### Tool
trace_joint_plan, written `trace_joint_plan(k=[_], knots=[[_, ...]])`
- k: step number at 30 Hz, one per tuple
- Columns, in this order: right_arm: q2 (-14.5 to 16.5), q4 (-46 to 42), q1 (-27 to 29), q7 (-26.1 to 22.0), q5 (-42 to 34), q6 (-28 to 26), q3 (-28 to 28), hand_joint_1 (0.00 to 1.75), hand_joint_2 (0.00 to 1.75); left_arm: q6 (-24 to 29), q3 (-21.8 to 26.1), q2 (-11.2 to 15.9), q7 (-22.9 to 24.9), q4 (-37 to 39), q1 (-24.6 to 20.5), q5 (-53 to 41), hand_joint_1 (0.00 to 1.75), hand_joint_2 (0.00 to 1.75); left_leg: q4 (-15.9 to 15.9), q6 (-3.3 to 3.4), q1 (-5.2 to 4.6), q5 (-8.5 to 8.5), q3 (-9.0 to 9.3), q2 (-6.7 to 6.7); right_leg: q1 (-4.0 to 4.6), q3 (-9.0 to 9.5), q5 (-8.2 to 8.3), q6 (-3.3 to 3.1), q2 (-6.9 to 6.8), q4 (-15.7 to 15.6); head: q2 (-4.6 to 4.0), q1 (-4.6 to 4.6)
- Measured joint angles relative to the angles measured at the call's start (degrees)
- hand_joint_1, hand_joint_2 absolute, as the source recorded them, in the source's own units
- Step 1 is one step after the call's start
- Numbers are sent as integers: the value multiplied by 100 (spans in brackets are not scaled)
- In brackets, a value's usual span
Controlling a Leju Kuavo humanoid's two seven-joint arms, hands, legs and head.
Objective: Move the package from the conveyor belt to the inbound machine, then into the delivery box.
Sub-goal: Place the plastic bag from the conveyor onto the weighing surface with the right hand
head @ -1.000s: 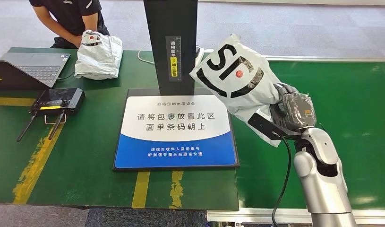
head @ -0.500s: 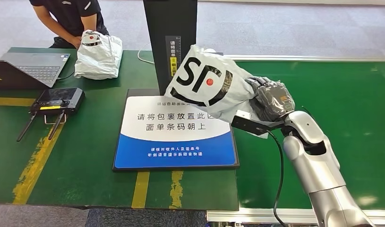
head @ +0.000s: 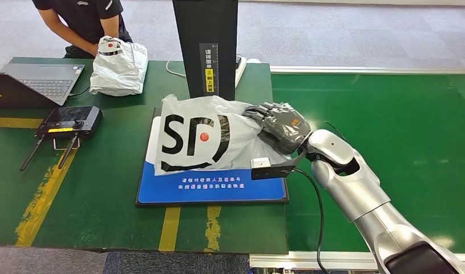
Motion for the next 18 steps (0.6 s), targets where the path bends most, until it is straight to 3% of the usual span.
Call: trace_joint_plan(k=[6,18], knots=[[97,100,-128,-42,-103,-91,480,175,175,-20,0,11,-17,15,5,0,0,0,0,0,2,1,-2,-2,0,1,0,0,-3,1,0,2],[104,226,-190,-43,-137,-116,735,175,175,-21,0,27,-28,26,4,0,0,0,1,0,0,0,-1,-2,-1,0,0,0,-2,1,0,1]])
